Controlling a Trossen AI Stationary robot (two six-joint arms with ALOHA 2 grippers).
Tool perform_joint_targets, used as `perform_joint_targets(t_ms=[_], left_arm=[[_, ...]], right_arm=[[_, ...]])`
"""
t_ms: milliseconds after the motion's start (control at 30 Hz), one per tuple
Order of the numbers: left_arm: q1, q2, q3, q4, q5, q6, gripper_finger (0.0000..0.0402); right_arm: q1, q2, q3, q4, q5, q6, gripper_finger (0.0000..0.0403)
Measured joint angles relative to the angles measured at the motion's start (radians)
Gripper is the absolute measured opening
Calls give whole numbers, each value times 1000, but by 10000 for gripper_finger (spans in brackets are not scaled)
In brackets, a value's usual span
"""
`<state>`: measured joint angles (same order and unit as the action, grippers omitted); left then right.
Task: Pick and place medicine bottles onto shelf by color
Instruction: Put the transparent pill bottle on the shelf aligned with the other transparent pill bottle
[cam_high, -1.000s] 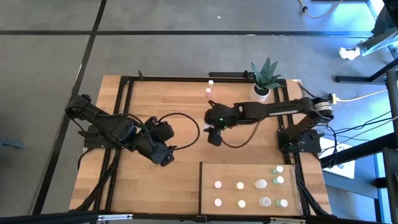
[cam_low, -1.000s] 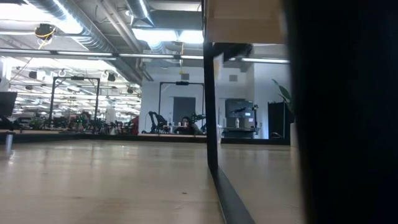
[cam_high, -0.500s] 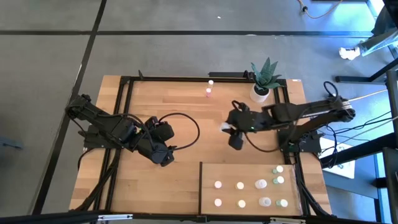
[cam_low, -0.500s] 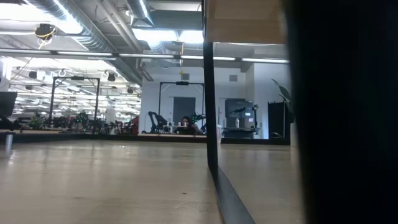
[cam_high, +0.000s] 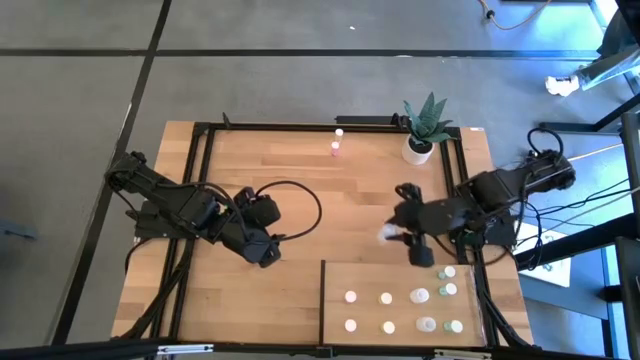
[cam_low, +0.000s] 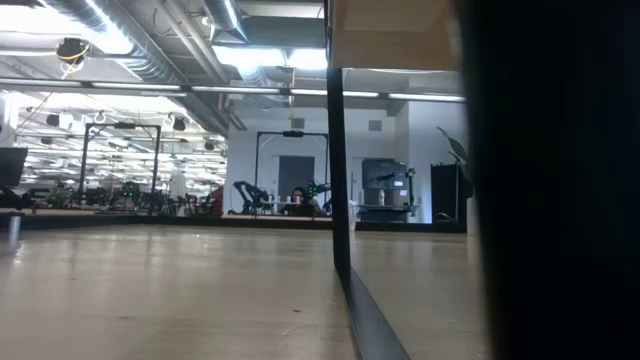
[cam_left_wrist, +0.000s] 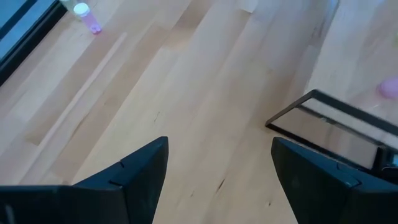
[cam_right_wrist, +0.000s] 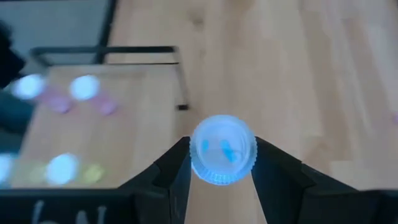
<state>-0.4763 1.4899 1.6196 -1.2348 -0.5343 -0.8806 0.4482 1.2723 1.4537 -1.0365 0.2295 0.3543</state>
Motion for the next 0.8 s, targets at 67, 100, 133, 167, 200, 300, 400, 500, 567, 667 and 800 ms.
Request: perform_joint_targets(t_ms=[67, 100, 133, 167, 200, 300, 400, 500, 567, 667, 800], left_arm=[[0, 0, 0, 18, 0, 0, 279], [0, 0, 0, 25, 0, 0, 279], [0, 0, 0, 31, 0, 0, 279], [0, 0, 0, 34, 0, 0, 279], [0, 0, 0, 36, 0, 0, 279], [0, 0, 0, 41, 0, 0, 279], [0, 0, 0, 41, 0, 0, 279], [0, 0, 0, 41, 0, 0, 279], [0, 0, 0, 41, 0, 0, 279], [0, 0, 0, 41, 0, 0, 279], [0, 0, 0, 41, 0, 1, 279]], right_arm=[[40, -6, 0, -2, -16, 7, 149], [59, -9, -1, -4, -17, 13, 149], [77, -11, -1, -11, -17, 29, 149], [98, -13, -2, -19, -17, 45, 149], [116, -16, -2, -25, -16, 66, 149], [164, -22, -2, -45, -13, 139, 150], [217, -23, -2, -87, 34, 223, 150], [271, -23, -2, -133, 80, 341, 150], [298, -23, -2, -155, 110, 427, 150], [342, -23, -3, -190, 163, 520, 150], [388, -23, -11, -266, 206, 653, 150]])
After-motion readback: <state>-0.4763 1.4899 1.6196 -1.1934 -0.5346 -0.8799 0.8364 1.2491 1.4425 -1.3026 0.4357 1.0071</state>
